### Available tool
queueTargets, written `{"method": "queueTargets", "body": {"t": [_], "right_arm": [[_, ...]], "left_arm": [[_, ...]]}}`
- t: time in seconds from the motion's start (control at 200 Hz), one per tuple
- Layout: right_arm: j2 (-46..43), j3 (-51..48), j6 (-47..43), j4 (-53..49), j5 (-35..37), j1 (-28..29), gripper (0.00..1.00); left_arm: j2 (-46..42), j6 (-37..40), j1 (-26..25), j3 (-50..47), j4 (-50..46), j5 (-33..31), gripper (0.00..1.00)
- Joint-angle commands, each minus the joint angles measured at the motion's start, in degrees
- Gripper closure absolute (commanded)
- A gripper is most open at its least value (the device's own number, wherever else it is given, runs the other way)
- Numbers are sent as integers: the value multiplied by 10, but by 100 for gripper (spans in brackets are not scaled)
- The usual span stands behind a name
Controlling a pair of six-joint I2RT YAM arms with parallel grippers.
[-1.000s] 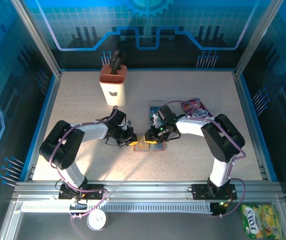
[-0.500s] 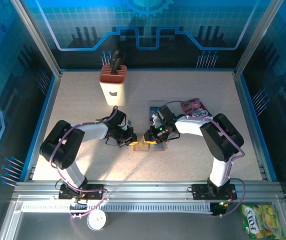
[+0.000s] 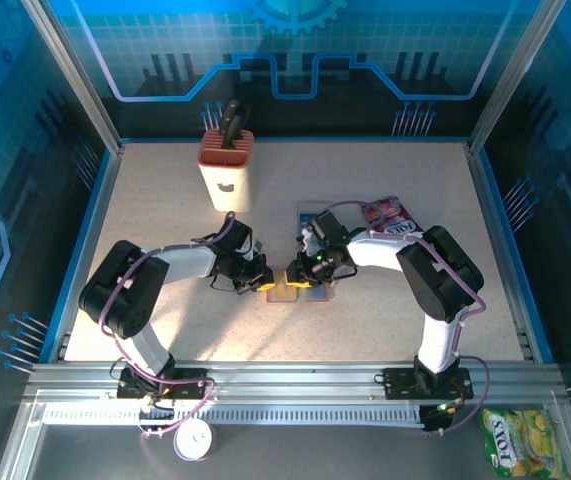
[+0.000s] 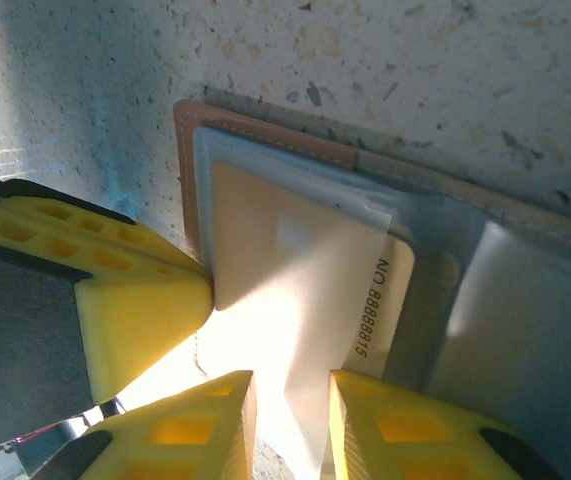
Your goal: Take the credit cards out of the card holder
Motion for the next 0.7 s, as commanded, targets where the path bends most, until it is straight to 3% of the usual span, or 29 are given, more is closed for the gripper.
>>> {"method": "queueTargets", "body": {"t": [0.0,0.23,0.695], "right_arm": [[4,16,-22,-54,35,9,72],[-5,32,-48,-104,72,8,72],[-27,44,-51,-113,64,11,72]], "left_arm": [[12,13,3,-4,-19,-8,95],[13,15,3,0,-23,-7,95],[-8,17,3,16,-36,-7,94]]}}
